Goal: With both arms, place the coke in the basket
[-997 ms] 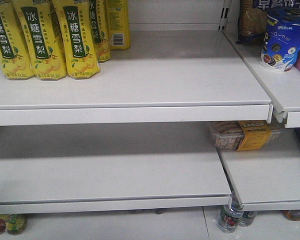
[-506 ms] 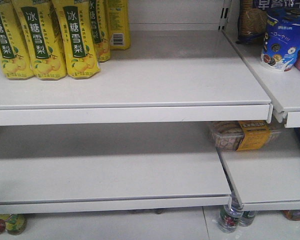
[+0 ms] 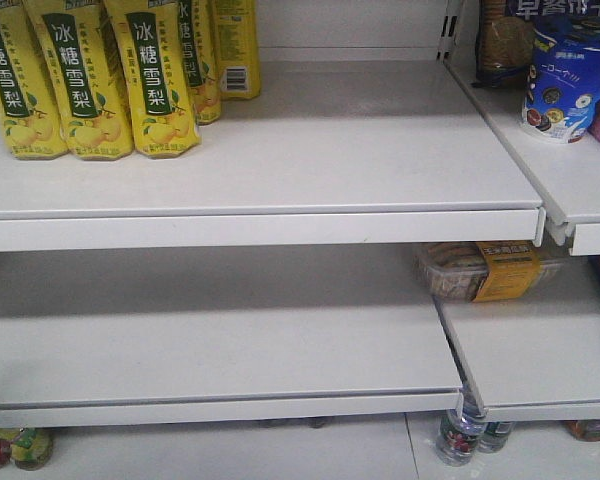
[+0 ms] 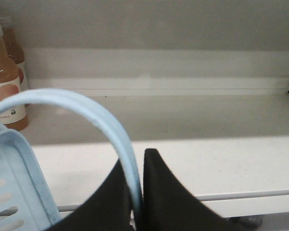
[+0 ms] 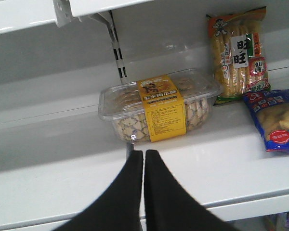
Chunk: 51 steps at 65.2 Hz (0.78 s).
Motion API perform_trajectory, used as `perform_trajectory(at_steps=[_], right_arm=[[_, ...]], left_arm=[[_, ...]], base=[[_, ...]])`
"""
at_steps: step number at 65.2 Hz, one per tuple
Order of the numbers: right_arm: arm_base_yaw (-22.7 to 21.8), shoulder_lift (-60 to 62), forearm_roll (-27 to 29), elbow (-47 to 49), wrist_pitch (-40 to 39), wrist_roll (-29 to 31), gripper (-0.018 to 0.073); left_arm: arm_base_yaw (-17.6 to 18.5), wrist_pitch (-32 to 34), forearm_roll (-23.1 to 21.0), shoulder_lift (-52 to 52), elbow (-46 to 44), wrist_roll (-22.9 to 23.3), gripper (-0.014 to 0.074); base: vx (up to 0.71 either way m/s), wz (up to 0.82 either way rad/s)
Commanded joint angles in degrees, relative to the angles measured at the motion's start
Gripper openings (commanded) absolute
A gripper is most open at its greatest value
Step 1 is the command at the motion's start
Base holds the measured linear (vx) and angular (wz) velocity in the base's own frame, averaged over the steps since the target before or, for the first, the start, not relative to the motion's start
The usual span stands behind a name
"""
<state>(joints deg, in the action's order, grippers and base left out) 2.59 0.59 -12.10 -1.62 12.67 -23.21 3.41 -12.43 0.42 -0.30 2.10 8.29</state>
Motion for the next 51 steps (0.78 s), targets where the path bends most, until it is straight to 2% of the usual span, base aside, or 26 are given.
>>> perform_trajectory(at_steps=[1, 51], right_arm=[[-0.3, 1.1, -0.5, -0.6, -3.9, 0.5, -0.0005], [-0.3, 1.1, -0.6, -0.6, -3.9, 0.5, -0.0005]], left_arm=[[0.0, 9.1, 2.9, -1.2, -0.2, -2.7, -0.0006], [0.0, 9.1, 2.9, -1.2, -0.2, -2.7, -0.0006]], base=[[0.0, 0.0], [0.0, 0.0]])
